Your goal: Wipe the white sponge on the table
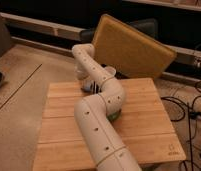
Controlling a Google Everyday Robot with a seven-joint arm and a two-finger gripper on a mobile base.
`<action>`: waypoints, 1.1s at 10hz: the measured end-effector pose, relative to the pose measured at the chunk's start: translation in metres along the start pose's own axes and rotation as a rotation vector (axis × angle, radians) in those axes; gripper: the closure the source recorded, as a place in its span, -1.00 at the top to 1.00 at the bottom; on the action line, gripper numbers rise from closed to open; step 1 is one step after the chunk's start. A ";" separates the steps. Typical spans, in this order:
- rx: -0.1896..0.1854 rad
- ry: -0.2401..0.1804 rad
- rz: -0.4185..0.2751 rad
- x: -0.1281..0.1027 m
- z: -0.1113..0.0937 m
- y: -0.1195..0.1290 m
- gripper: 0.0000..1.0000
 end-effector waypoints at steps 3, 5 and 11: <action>-0.058 -0.027 -0.051 -0.013 -0.001 0.032 -1.00; -0.110 -0.028 -0.069 -0.016 0.001 0.055 -1.00; -0.199 0.022 -0.107 -0.001 0.012 0.109 -1.00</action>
